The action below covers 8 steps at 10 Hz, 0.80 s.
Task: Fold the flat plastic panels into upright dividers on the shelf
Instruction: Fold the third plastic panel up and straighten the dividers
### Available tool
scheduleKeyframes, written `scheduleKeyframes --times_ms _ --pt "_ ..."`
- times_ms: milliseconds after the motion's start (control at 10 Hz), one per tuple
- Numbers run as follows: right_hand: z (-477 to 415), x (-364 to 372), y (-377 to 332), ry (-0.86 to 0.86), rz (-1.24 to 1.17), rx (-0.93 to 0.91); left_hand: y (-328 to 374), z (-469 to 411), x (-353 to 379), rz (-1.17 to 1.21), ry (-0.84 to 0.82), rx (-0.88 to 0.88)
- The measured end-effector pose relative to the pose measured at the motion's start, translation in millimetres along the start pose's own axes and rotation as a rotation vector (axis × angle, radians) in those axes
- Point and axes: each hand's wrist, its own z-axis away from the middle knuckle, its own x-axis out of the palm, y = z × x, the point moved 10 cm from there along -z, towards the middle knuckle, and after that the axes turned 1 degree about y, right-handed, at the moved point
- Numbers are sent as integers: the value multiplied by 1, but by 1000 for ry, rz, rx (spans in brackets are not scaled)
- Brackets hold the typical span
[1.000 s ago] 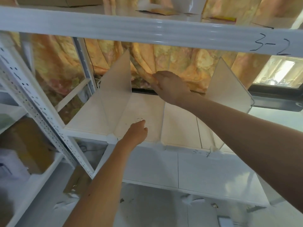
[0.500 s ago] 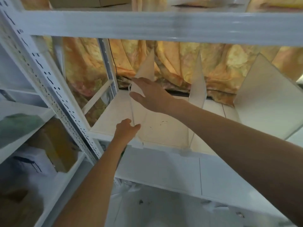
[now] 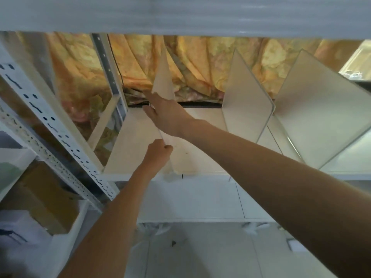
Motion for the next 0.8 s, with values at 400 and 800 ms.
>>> scheduleKeyframes --times_ms 400,800 --pt "10 -8 2 34 -91 63 5 1 4 -65 18 73" --pt "45 -27 36 -101 42 129 14 25 23 -477 -88 33"
